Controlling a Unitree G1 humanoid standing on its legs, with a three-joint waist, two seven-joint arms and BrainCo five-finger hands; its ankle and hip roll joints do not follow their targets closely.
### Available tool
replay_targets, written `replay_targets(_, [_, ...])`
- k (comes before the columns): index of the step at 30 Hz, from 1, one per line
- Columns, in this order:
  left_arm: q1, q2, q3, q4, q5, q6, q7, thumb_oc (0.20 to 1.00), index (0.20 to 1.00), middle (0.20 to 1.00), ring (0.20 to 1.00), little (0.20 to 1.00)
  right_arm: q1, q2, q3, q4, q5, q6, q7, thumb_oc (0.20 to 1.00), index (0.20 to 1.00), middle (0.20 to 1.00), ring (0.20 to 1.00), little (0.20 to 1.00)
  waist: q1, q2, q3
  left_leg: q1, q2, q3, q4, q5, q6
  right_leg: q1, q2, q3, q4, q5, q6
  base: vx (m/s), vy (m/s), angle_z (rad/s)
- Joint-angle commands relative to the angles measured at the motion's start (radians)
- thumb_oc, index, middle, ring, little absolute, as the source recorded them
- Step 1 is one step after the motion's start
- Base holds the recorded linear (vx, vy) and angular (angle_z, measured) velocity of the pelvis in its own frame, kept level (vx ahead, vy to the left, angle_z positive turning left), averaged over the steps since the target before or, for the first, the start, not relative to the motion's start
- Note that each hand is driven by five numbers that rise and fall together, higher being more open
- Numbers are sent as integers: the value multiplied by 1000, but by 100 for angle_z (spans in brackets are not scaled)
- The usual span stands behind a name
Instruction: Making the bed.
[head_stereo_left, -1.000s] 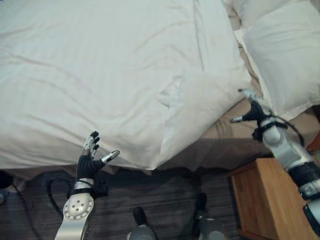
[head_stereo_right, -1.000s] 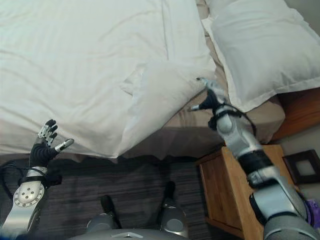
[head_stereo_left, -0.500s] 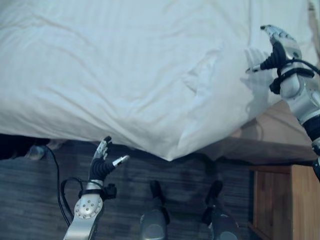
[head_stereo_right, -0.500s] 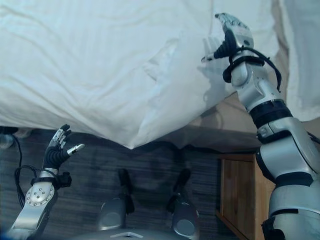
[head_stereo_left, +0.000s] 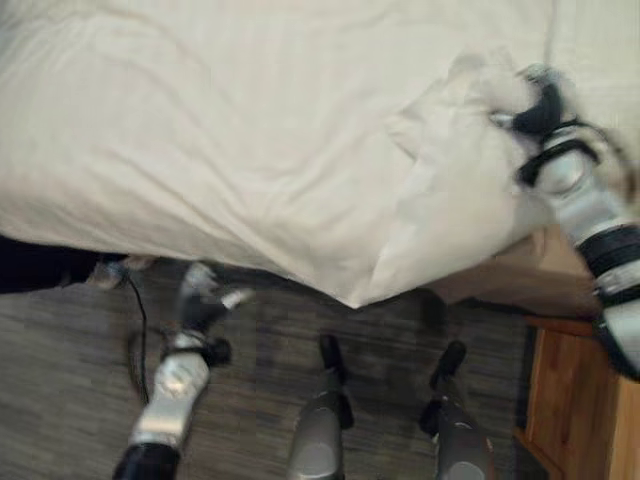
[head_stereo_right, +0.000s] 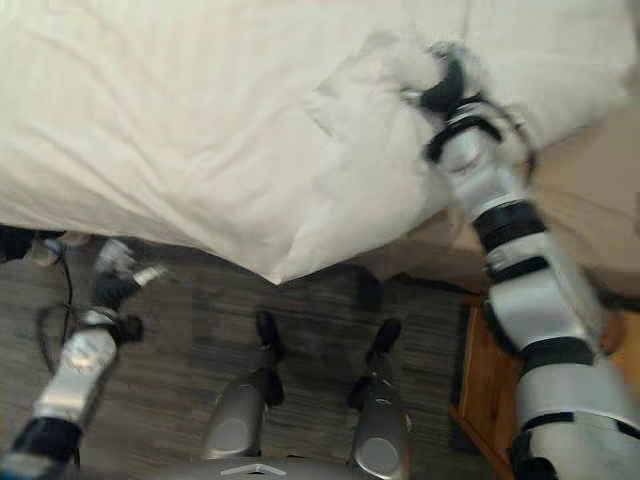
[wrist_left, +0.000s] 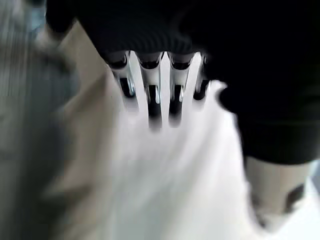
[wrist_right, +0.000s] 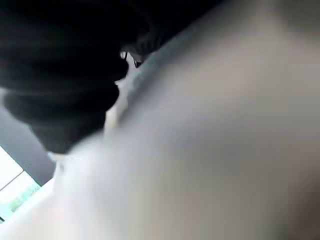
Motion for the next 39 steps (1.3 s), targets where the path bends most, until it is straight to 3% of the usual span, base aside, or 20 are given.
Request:
replay_targets(1, [21, 13, -41, -57, -4, -45, 17, 1000, 1000, 1000, 1000, 1000, -89, -25, 34, 58, -5, -2, -36, 200, 200, 200, 200, 200, 3, -12, -17, 51, 25, 51, 6, -49, -63, -2, -46, 88, 15, -116, 123, -28, 47, -1])
replay_targets(2, [5, -3, -32, -48, -20, -41, 14, 1000, 1000, 1000, 1000, 1000, -67, 11, -6, 74, -2, 8, -46, 200, 200, 200, 200, 200, -17, -15, -23, 67, 18, 54, 6, -59, -59, 7, -49, 92, 15, -112, 124, -57, 129, 0])
replay_targets(4, [-9, -50, -39, -13, -11, 1, 8, 1000, 1000, 1000, 1000, 1000, 132, 83, -82, -94, -86, 29, -53, 200, 200, 200, 200, 200, -92, -81, -33, 148, -9, 83, 6, -78, -25, 68, -55, 97, 15, -87, 112, -83, 154, -6])
replay_targets(5, [-3, -61, -41, -12, -3, 14, 7, 1000, 1000, 1000, 1000, 1000, 209, 121, -104, -134, -103, 33, -48, 200, 200, 200, 200, 200, -102, -94, -44, 182, -13, 72, 6, -109, -26, 98, -55, 105, 15, -101, 123, -1, 69, -8])
replay_targets(7, [2, -58, -43, -14, -3, 15, 7, 1000, 1000, 1000, 1000, 1000, 221, 123, -109, -143, -107, 36, -48, 200, 200, 200, 200, 200, -100, -98, -46, 186, -15, 73, 6, -111, -25, 102, -57, 106, 15, -102, 124, 34, 57, -9])
replay_targets(8, [16, -74, -38, -2, -7, 32, -2, 1000, 1000, 1000, 1000, 1000, 340, 124, -146, -234, -125, 32, -24, 200, 200, 200, 200, 200, -131, -126, -70, 228, -21, 86, 6, -124, -17, 133, -56, 114, 15, -98, 124, -5, 72, -28])
replay_targets(11, [17, -74, -40, -3, -7, 32, -1, 1000, 1000, 1000, 1000, 1000, 343, 123, -148, -237, -126, 34, -23, 200, 200, 200, 200, 200, -130, -126, -68, 231, -21, 86, 6, -126, -17, 136, -56, 114, 15, -99, 125, -16, 41, -26])
replay_targets(12, [44, -94, -34, -14, 3, 55, -21, 1000, 1000, 1000, 1000, 1000, 502, 143, -180, -319, -138, 15, 15, 200, 200, 200, 200, 200, -169, -162, -94, 281, -26, 126, 6, -124, -1, 165, -54, 114, 15, -77, 119, 22, 130, -14])
replay_targets(13, [67, -98, -19, -16, 2, 72, -38, 1000, 1000, 1000, 1000, 1000, 617, 110, -236, -372, -134, 4, 36, 200, 200, 200, 200, 200, -212, -185, -135, 324, -24, 136, 6, -155, -4, 188, -47, 134, 15, -86, 133, 23, 131, -18])
replay_targets(18, [121, -110, 8, -18, 12, 90, -69, 1000, 1000, 1000, 1000, 1000, 764, 51, -313, -381, -170, 8, 69, 200, 200, 200, 200, 200, -265, -206, -183, 357, -19, 172, 6, -166, -5, 202, -47, 140, 15, -85, 138, 2, 28, -42])
replay_targets(19, [122, -111, 7, -18, 12, 90, -69, 1000, 1000, 1000, 1000, 1000, 766, 50, -313, -382, -170, 8, 69, 304, 304, 304, 304, 304, -264, -206, -184, 357, -20, 172, 6, -166, -5, 202, -47, 141, 15, -85, 138, 0, 0, 0])
replay_targets(20, [125, -114, 11, -9, 11, 91, -74, 1000, 1000, 1000, 1000, 1000, 783, 42, -320, -361, -179, 10, 72, 1000, 1000, 1000, 1000, 1000, -271, -207, -189, 361, -19, 177, 6, -167, -4, 204, -48, 141, 15, -86, 138, -10, -10, -4])
replay_targets(28, [156, -135, 36, 46, -16, 78, -104, 1000, 1000, 1000, 1000, 1000, 878, -34, -341, -114, -260, 26, 102, 1000, 1000, 1000, 1000, 1000, -310, -201, -197, 399, -32, 209, 6, -180, 6, 205, -49, 163, 15, -90, 138, -31, -23, -15])
replay_targets(33, [153, -164, 40, 93, -21, 68, -104, 1000, 1000, 1000, 1000, 1000, 943, 12, -330, 104, -320, 45, 107, 1000, 1000, 1000, 1000, 1000, -303, -202, -192, 414, -38, 200, 6, -189, 12, 219, -46, 165, 15, -92, 135, -11, -23, -3])
replay_targets(36, [150, -171, 32, 100, -15, 71, -105, 1000, 1000, 1000, 1000, 1000, 970, 85, -307, 366, -404, 107, 106, 1000, 1000, 1000, 1000, 1000, -282, -205, -194, 413, -34, 180, 6, -191, 11, 234, -46, 151, 15, -98, 133, 6, -50, 4])
replay_targets(39, [150, -179, 23, 101, -19, 77, -104, 1000, 1000, 1000, 1000, 1000, 976, 119, -308, 475, -432, 143, 95, 1000, 1000, 1000, 1000, 1000, -271, -205, -191, 414, -33, 173, 6, -189, 10, 243, -47, 141, 15, -100, 133, 19, -30, 14])
